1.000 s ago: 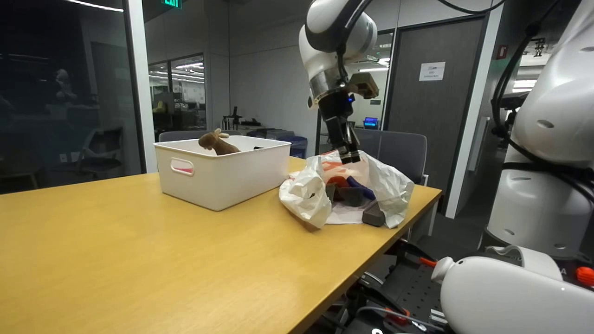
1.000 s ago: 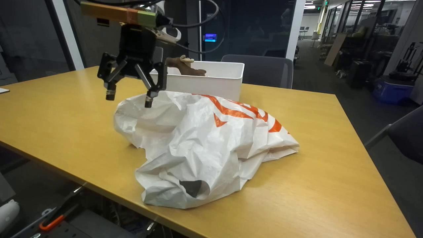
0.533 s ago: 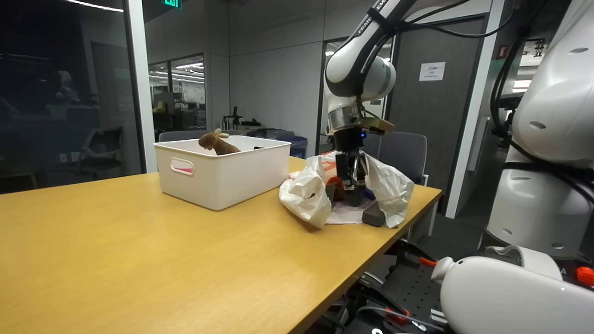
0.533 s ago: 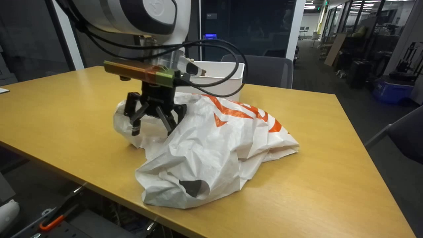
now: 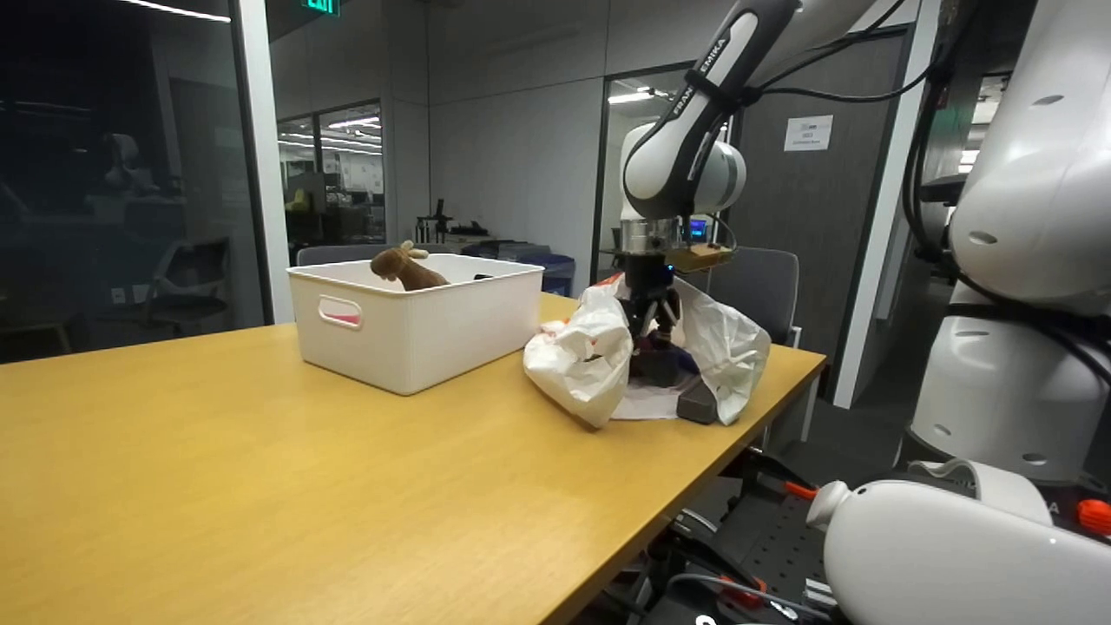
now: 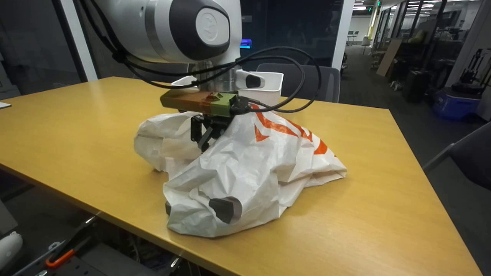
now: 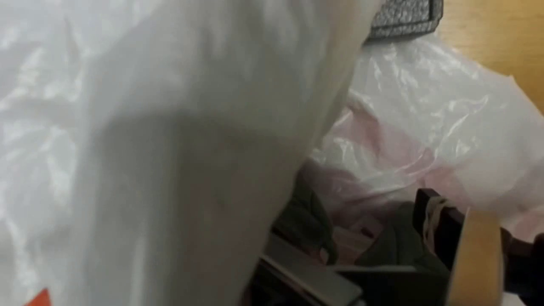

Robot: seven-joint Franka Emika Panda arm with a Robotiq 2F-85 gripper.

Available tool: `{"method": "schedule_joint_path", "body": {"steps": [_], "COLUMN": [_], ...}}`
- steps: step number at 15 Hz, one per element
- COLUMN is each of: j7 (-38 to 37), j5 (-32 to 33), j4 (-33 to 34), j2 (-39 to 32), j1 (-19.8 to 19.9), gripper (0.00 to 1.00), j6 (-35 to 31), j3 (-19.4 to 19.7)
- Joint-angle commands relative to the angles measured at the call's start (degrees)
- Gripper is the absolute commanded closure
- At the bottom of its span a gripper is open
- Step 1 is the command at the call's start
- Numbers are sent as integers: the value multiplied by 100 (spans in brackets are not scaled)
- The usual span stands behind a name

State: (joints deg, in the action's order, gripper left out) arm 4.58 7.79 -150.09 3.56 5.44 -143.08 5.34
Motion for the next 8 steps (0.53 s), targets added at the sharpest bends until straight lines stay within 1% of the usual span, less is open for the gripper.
{"method": "schedule_joint_path", "body": {"steps": [1,2,3,4,5,6,7,8], "j7": [-728,-920,-1238,-1618,-2153,-2565,-3005,-3390], "j5": [414,567,874,1278,1907,2366,2862,3289], "j4": [196,240,304,362,437,531,641,672], "j2": [-388,-507,-673,-786,-883,-950,-952,-1028], "j1": [-32,-48,-63,-78,-115,-185,-271,-336], "gripper": [0,0,0,0,0,0,25,27], "j6": [-680,-808,-923,-996,-986,-881,-685,-667], "j3": [-109,-133,-150,-135,-79,-18,34,84]}}
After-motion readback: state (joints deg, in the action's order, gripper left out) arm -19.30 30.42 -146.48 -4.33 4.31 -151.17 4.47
